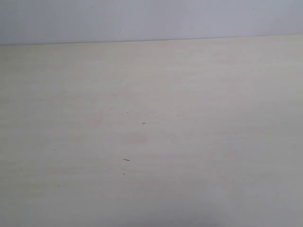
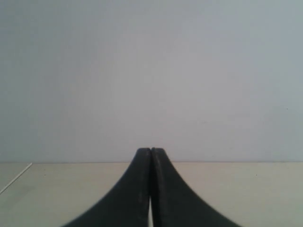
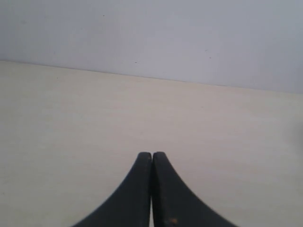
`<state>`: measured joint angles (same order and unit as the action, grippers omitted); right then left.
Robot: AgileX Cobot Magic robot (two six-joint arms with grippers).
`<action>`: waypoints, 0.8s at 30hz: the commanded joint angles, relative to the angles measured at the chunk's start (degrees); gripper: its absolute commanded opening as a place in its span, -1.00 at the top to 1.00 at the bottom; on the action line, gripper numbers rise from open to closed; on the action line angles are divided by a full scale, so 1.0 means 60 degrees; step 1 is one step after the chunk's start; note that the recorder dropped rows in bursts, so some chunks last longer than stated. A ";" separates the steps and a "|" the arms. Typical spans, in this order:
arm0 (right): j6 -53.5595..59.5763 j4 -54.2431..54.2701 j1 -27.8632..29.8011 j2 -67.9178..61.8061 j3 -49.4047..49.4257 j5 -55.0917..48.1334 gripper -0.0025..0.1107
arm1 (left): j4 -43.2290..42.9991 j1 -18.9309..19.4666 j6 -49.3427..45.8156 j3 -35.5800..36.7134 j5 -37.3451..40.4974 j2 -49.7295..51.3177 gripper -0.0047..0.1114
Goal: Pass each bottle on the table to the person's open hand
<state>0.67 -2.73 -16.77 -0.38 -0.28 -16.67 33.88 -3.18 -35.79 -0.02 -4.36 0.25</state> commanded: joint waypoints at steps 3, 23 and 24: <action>0.0004 -0.0020 -0.0023 0.0063 0.0047 0.0082 0.96 | -0.0918 0.0065 0.0049 0.0004 -0.0013 -0.0042 0.92; 0.0004 -0.0020 -0.0023 0.0063 0.0047 0.0082 0.96 | -0.6413 0.0914 0.5853 0.0004 0.2078 -0.0042 0.92; 0.0004 -0.0020 -0.0023 0.0063 0.0047 0.0082 0.96 | -0.6662 0.0914 0.6427 0.0004 0.2356 -0.0042 0.92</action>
<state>0.67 -2.73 -16.77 -0.38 -0.28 -16.67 -1.15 2.07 -9.26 -0.02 5.52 0.25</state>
